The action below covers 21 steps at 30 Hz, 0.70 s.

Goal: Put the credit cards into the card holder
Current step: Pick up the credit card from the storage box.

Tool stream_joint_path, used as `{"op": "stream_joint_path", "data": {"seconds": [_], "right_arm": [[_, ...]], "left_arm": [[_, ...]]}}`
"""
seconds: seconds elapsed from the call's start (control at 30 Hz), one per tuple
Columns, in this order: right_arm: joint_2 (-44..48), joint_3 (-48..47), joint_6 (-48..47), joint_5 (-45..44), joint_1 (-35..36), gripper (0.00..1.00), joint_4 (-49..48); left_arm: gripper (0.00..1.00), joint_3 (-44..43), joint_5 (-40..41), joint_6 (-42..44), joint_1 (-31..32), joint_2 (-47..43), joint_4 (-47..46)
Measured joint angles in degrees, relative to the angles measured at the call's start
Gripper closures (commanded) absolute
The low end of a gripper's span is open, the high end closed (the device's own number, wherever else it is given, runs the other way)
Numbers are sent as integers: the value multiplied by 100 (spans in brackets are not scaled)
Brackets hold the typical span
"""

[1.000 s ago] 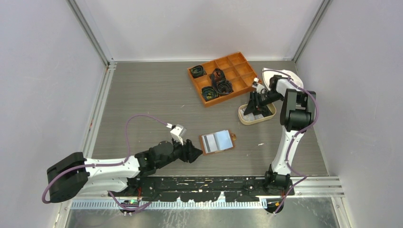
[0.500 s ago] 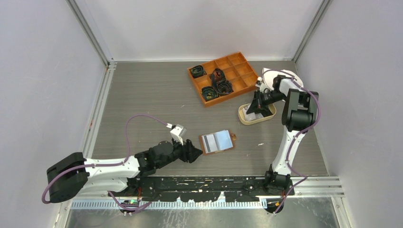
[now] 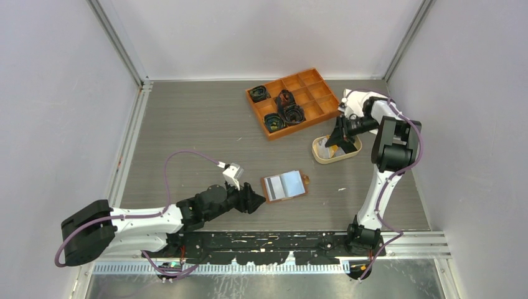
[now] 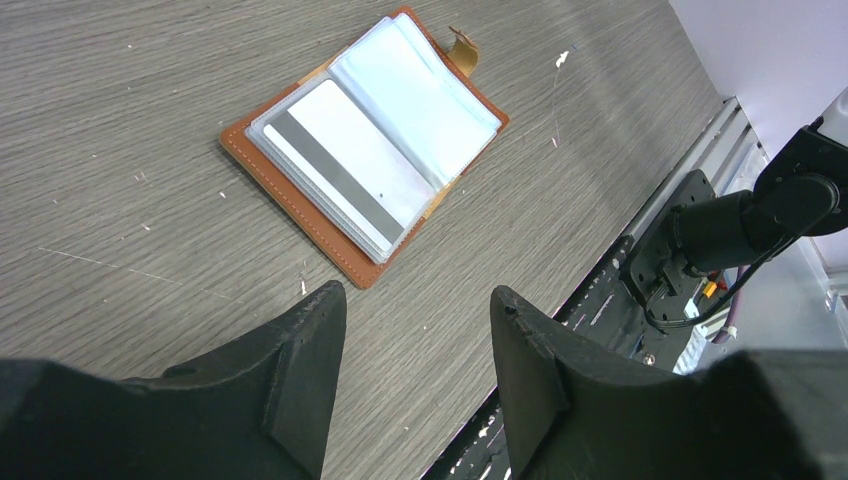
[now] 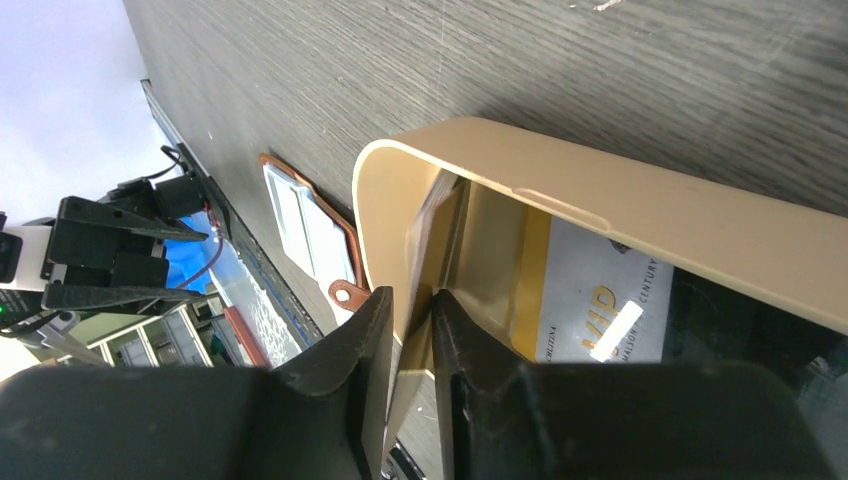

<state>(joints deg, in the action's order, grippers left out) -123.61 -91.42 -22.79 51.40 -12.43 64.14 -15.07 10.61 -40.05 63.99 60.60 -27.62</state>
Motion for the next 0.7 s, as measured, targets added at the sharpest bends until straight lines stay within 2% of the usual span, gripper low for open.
{"op": "stream_joint_path", "data": {"seconds": [0.5,0.7], "right_arm": [[-50,0,-22,7,-52,71,68],[-50,0,22,-101,-203,74,61]], "left_arm": [[44,0,0,0,0,-35,2],[44,0,0,-2,0,-66,2]]}}
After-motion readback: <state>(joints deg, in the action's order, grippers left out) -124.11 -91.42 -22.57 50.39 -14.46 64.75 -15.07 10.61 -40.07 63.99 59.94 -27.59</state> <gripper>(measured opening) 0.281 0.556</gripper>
